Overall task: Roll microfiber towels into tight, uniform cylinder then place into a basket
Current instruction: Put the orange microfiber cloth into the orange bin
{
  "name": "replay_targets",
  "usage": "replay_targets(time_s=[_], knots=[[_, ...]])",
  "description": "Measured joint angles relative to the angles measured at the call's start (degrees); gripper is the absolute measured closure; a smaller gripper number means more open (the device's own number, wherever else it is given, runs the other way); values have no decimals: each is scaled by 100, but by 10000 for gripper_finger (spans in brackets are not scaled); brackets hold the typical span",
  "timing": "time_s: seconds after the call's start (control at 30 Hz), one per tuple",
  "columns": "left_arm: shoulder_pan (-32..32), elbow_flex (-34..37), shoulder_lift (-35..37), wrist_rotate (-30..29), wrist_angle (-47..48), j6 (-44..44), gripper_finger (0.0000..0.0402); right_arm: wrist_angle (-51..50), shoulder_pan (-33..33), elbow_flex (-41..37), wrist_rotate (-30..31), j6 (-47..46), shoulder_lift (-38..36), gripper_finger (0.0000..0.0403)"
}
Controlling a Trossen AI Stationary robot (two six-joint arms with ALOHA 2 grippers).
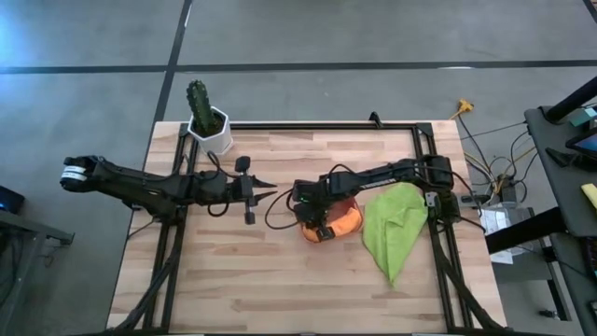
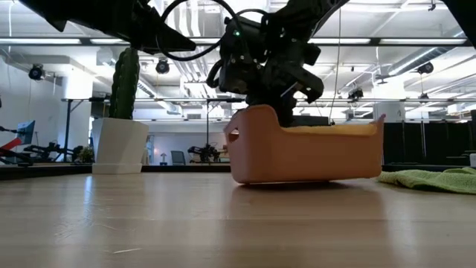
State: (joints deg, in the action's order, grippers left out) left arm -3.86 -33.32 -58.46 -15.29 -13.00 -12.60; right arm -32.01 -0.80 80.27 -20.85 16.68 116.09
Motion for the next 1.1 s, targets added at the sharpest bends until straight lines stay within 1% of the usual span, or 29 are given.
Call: replay_targets(time_s=[0.23,0.47,0.57,0.67,0.8,0.93,1.1], knots=[[0,4,0,1,-3,-6,350,28,-7,0,7,-94,11,394],[0,7,0,2,-2,-12,350,-75,-7,-2,724,-277,-173,394],[0,7,0,4,-2,9,350,-332,-7,-2,1025,-273,-315,394],[0,7,0,7,-2,9,350,-750,-32,-2,1200,-268,-544,394],[0,9,0,7,-2,13,350,-1508,-116,-50,1201,-255,-687,394],[0,9,0,9,-2,16,350,-2150,-224,-124,1208,-302,-670,394],[0,9,0,9,-2,20,350,-2508,-304,-232,1256,-322,-574,394]])
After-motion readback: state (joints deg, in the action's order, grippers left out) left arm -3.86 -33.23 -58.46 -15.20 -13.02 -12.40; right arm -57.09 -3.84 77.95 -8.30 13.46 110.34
